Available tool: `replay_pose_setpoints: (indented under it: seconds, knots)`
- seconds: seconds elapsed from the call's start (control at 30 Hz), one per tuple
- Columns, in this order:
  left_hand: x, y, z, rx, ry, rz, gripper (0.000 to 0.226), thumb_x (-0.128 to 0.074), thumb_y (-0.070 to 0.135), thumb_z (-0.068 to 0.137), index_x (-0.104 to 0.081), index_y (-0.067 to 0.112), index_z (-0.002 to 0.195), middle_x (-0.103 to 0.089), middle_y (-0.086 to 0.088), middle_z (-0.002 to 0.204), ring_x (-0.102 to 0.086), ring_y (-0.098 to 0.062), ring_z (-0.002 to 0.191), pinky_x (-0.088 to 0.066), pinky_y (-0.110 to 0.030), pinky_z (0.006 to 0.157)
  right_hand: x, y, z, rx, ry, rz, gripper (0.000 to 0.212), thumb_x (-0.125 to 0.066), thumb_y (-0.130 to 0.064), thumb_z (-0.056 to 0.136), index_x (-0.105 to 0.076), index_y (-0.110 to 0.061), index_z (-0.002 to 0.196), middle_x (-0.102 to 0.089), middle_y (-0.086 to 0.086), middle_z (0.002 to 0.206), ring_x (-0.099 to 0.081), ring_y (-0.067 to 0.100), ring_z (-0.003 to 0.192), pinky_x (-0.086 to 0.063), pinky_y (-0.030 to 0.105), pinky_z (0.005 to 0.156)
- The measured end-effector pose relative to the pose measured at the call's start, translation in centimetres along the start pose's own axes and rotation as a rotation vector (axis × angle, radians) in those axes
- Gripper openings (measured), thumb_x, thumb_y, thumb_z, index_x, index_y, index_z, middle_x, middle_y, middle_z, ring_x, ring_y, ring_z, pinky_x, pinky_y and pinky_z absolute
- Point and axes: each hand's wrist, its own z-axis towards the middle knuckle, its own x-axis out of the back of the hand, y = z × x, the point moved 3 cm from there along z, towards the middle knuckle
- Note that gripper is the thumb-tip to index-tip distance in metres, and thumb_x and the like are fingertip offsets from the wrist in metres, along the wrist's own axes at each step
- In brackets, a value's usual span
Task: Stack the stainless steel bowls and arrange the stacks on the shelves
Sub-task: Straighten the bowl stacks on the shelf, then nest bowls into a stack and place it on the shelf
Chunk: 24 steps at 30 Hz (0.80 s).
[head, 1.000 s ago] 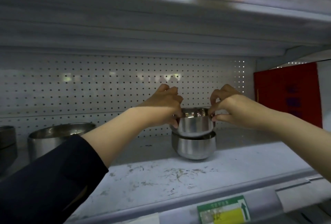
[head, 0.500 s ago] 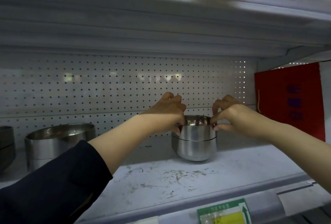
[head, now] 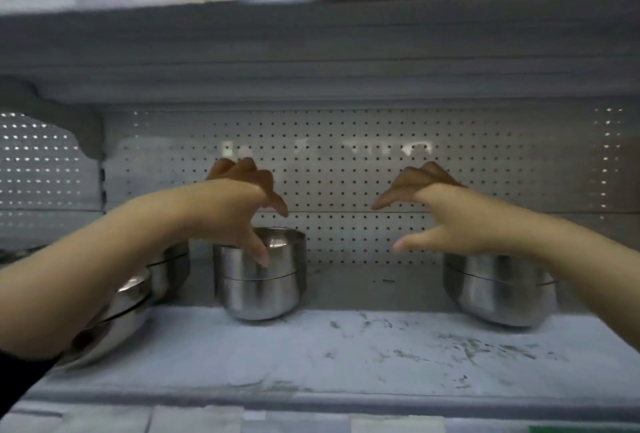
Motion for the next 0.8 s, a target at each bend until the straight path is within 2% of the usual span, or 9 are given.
replay_pose_setpoints:
  seconds: [0.07,0.13,0.23,0.33,0.5,0.7,0.8]
  knots:
    - [-1.2,-2.1,-1.4,0.071,-0.121,-0.047,0.073,-0.072,0.062,0.059,-0.045,0.048,0.125,-0.043,0.018,0.122,-0.030,-0.012,0.117,-0.020,-0.027,0.092,-2.0,-2.3,2.7,0.055,-0.043,0.015,0.057,-0.069,-0.050,0.077,-0.042,-0.050,0.127,-0.034,-0.020,0.127,-0.020,0.001,0.119,-0.026,0.025,0.097]
    - [-2.4,-3.4,-2.3,0.089,-0.174,-0.019,0.072,-0.074,0.061,0.058,-0.049,0.043,0.123,-0.047,0.017,0.122,-0.033,-0.014,0.116,-0.024,-0.026,0.093,-4.2,-4.0,5.2,0.086,-0.072,0.021,0.061,-0.072,-0.048,0.074,-0.041,-0.049,0.127,-0.032,-0.017,0.124,-0.018,-0.001,0.111,-0.026,0.025,0.092]
    - [-4.1,-4.6,-2.5,0.031,-0.138,0.135,0.070,-0.071,0.065,0.056,-0.053,0.038,0.119,-0.043,0.012,0.117,-0.024,-0.014,0.110,-0.024,-0.031,0.096,-7.0,-5.2,7.8,0.102,-0.106,0.006,0.063,-0.075,-0.047,0.071,-0.046,-0.041,0.126,-0.032,-0.014,0.121,-0.021,0.003,0.109,-0.027,0.024,0.089]
    - [-5.4,-4.7,-2.1,-0.054,-0.064,0.171,0.065,-0.070,0.063,0.058,-0.056,0.029,0.111,-0.044,0.007,0.111,-0.015,-0.009,0.091,-0.014,-0.025,0.079,-8.8,-5.1,9.0,0.089,-0.155,-0.021,0.068,-0.075,-0.049,0.070,-0.046,-0.035,0.130,-0.030,-0.012,0.123,-0.022,0.008,0.113,-0.030,0.026,0.093]
    - [-6.4,-4.4,-1.0,-0.145,-0.045,0.250,0.046,-0.069,0.047,0.066,-0.059,0.019,0.100,-0.049,0.004,0.108,-0.027,-0.015,0.098,-0.016,-0.028,0.076,-10.0,-4.6,9.6,0.082,-0.159,-0.094,0.072,-0.074,-0.048,0.071,-0.044,-0.027,0.134,-0.030,-0.011,0.128,-0.022,0.007,0.115,-0.027,0.021,0.092]
    - [-6.3,-4.5,-0.1,-0.246,0.023,0.338,0.042,-0.066,0.056,0.067,-0.066,0.022,0.091,-0.054,0.007,0.101,-0.033,-0.013,0.096,-0.008,-0.029,0.066,-9.7,-4.9,9.6,0.174,-0.087,-0.122,0.060,-0.074,-0.046,0.075,-0.056,-0.017,0.124,-0.038,-0.007,0.127,-0.025,0.010,0.110,-0.031,0.022,0.092]
    - [-6.2,-4.5,0.0,-0.277,0.063,0.320,0.041,-0.066,0.056,0.067,-0.067,0.024,0.092,-0.054,0.008,0.102,-0.035,-0.014,0.098,-0.009,-0.027,0.069,-9.2,-4.9,9.6,0.205,-0.079,-0.151,0.053,-0.073,-0.047,0.074,-0.062,-0.015,0.115,-0.039,-0.008,0.126,-0.024,0.008,0.106,-0.033,0.022,0.090]
